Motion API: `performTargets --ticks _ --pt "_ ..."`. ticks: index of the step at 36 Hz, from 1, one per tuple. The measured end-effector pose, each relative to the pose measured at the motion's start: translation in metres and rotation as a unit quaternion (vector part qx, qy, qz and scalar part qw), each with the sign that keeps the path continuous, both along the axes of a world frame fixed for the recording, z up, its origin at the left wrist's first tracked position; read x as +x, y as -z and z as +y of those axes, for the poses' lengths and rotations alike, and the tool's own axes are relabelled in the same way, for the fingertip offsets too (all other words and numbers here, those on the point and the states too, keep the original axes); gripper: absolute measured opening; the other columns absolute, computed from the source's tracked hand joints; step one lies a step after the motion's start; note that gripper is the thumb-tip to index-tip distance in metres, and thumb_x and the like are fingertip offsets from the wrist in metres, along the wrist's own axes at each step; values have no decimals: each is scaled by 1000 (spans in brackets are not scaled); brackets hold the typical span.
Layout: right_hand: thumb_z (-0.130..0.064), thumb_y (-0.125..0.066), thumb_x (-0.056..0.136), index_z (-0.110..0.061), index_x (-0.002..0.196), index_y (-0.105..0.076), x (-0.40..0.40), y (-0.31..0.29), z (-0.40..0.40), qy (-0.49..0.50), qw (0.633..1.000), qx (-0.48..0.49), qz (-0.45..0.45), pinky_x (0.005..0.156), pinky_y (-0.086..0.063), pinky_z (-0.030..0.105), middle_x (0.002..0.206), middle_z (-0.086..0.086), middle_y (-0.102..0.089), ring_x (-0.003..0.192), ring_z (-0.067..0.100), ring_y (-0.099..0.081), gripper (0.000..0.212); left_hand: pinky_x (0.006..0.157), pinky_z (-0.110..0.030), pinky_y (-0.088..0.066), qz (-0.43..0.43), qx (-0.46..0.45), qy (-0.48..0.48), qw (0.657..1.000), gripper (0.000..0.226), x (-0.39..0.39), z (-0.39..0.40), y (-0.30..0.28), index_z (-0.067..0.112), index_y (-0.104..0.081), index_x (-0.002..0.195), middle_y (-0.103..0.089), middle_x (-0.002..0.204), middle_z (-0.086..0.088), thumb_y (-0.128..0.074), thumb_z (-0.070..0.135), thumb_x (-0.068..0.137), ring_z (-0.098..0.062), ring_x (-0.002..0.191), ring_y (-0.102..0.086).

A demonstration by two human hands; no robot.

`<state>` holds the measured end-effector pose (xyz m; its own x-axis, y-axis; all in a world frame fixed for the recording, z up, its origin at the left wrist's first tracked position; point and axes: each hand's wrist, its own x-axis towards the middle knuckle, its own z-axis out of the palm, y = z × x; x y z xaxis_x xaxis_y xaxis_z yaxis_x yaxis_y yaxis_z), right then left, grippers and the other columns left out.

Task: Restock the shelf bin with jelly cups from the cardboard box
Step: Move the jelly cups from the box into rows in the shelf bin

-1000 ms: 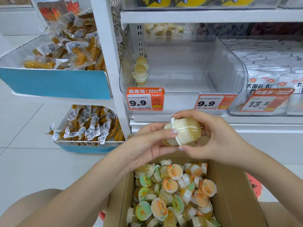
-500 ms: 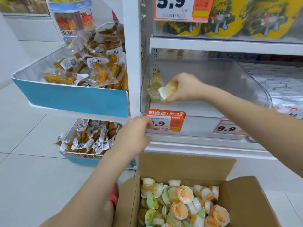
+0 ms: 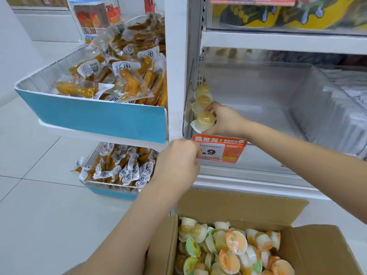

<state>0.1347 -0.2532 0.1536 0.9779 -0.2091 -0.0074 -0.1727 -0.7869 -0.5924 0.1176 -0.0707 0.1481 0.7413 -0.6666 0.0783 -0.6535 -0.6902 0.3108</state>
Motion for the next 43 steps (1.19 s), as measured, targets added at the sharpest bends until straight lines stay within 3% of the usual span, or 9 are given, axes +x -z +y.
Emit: performTargets --ticks 4,7,21,25,29,35,39,43 --pt "-24 -78 75 -12 120 -51 0 2 1 17 1000 10 -6 76 -40 23 100 -4 -55 93 17 -55 54 76 -35 -53 -10 4 -7 1000 23 -3 -2 0 17 -65 104 -62 106 -2 -56 10 84 -22 97 -58" --pt "-17 -82 69 -10 125 -45 6 5 1 27 999 10 -15 78 -47 30 102 1 -55 95 24 -58 68 73 -36 -53 -14 12 -12 1000 20 -4 -4 0 15 -65 101 -61 103 -3 -56 10 84 -23 93 -58" --pt "-20 -81 72 -10 127 -41 4 4 -4 27 999 16 -23 76 -42 26 110 -1 -50 92 17 -52 69 74 -36 -54 -10 8 -7 1000 21 -1 -3 2 17 -64 103 -62 105 -2 -59 13 83 -23 94 -58" --pt "-27 -81 72 -16 123 -47 -29 -20 -7 91 989 11 -112 80 -45 26 114 2 -54 98 19 -57 63 78 -35 -52 -6 15 17 1000 30 -5 5 5 21 -60 114 -60 113 0 -61 17 84 -21 103 -57" --pt "-19 -77 77 -24 117 -47 -91 -37 5 86 971 62 -213 82 -54 32 111 -2 -54 96 17 -58 51 77 -36 -53 31 35 42 998 27 -12 14 11 24 -60 110 -63 108 3 -63 20 83 -19 97 -59" --pt "-10 -72 81 -25 111 -48 -176 0 28 72 959 46 -269 78 -50 25 106 -5 -56 92 10 -58 42 81 -37 -52 86 53 52 994 25 -36 17 44 21 -61 107 -62 105 2 -65 17 83 -20 98 -60" --pt "-9 -72 80 -26 106 -49 -216 73 38 122 971 45 -202 77 -47 24 100 -5 -57 89 9 -56 39 78 -23 -49 267 8 64 962 26 -67 19 94 16 -66 103 -65 99 3 -73 19 78 -10 89 -60" --pt "-14 -71 82 -20 110 -53 -239 158 49 154 983 78 -54 81 -47 28 99 -5 -56 90 8 -52 33 83 -31 -51 289 97 38 952 31 -76 33 154 21 -64 105 -63 107 3 -73 23 75 -14 93 -59"
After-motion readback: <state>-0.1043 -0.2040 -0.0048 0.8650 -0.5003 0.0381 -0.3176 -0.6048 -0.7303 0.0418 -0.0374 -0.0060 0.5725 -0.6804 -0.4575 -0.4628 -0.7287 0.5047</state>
